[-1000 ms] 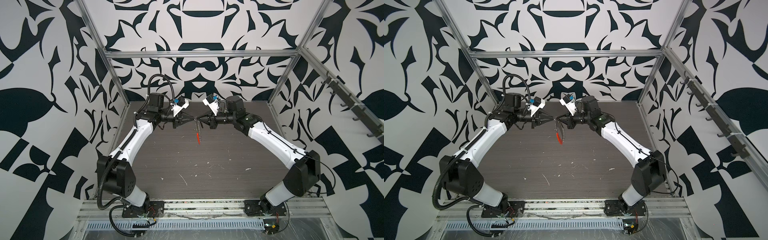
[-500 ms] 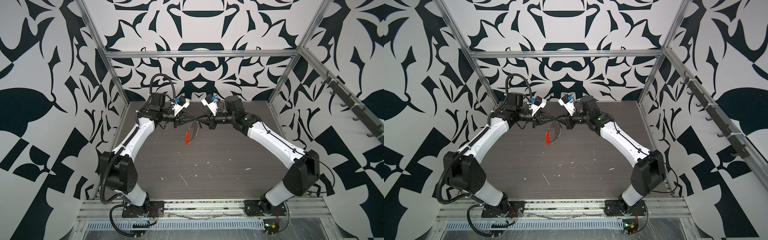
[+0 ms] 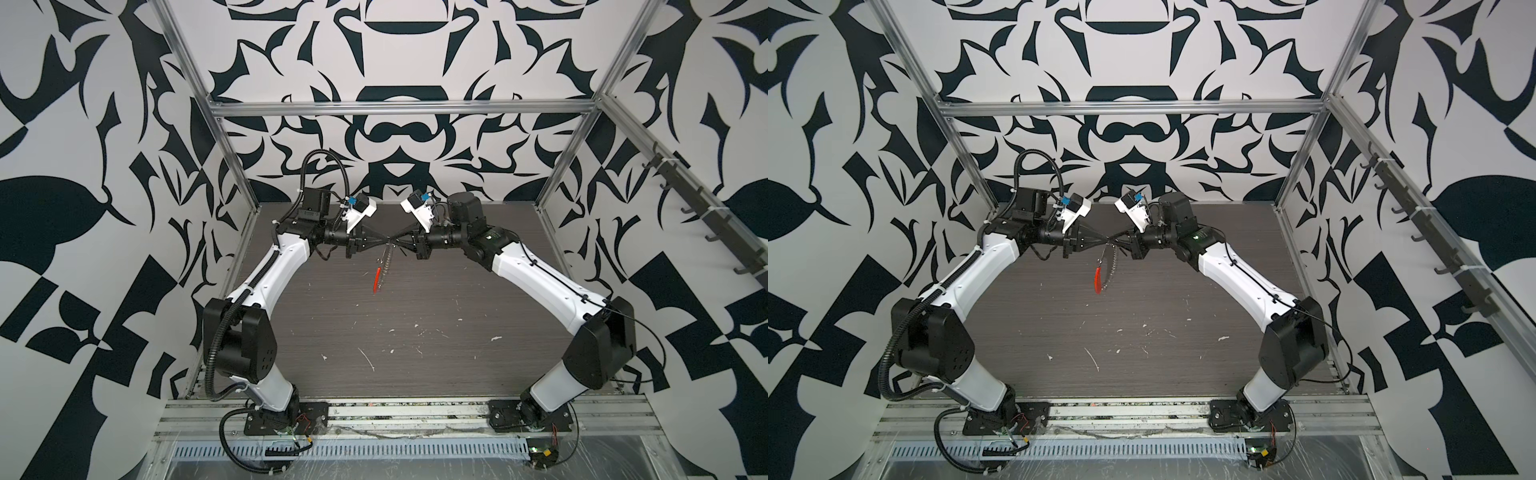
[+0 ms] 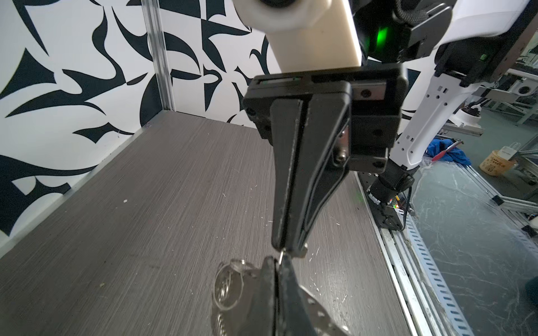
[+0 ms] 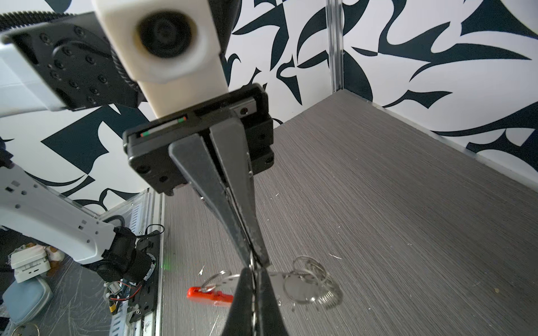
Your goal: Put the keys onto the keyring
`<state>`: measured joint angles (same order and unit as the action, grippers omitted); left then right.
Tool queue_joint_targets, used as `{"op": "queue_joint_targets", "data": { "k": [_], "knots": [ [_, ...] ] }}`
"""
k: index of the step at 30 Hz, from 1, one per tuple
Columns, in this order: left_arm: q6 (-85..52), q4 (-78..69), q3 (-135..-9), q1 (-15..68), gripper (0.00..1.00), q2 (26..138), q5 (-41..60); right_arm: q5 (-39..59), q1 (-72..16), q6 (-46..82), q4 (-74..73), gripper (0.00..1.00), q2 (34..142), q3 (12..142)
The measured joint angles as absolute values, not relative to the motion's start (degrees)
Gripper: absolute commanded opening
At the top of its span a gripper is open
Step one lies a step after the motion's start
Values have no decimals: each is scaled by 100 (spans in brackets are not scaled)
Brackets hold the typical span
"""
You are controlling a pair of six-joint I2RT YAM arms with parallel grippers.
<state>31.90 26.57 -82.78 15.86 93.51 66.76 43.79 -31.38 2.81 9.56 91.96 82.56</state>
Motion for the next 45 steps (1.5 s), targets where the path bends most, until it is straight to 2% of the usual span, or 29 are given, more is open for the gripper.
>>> {"op": "queue_joint_targets", "data": {
  "k": [4,7,12,16,22,31,41,45],
  "knots": [
    [3092,2620,-8274,1573,0,9351,6716,4379,-3138,421,923,0,9196,8256],
    [2609,2016,-8031,1573,0,9282,6748,4294,-3096,703,849,22,9196,8254],
    [1100,-215,-6845,1612,0,8892,6663,4283,-2904,1219,377,33,9059,8077],
    [-45,-1820,-6335,1621,0,8833,6611,4460,-2641,1570,10,36,8862,7891],
    [-781,-2877,-6309,1621,0,8779,6589,4777,-2499,1822,-263,37,8827,7865],
    [-1079,-3221,-6309,1621,0,8702,6580,5242,-2523,2202,-633,38,8827,7719],
    [-1162,-3234,-6309,1621,0,8705,6580,5341,-2539,2324,-762,39,8829,7719],
    [-1186,-3232,-6309,1621,0,8705,6580,5341,-2576,2368,-760,35,8833,7719]
  ]
}}
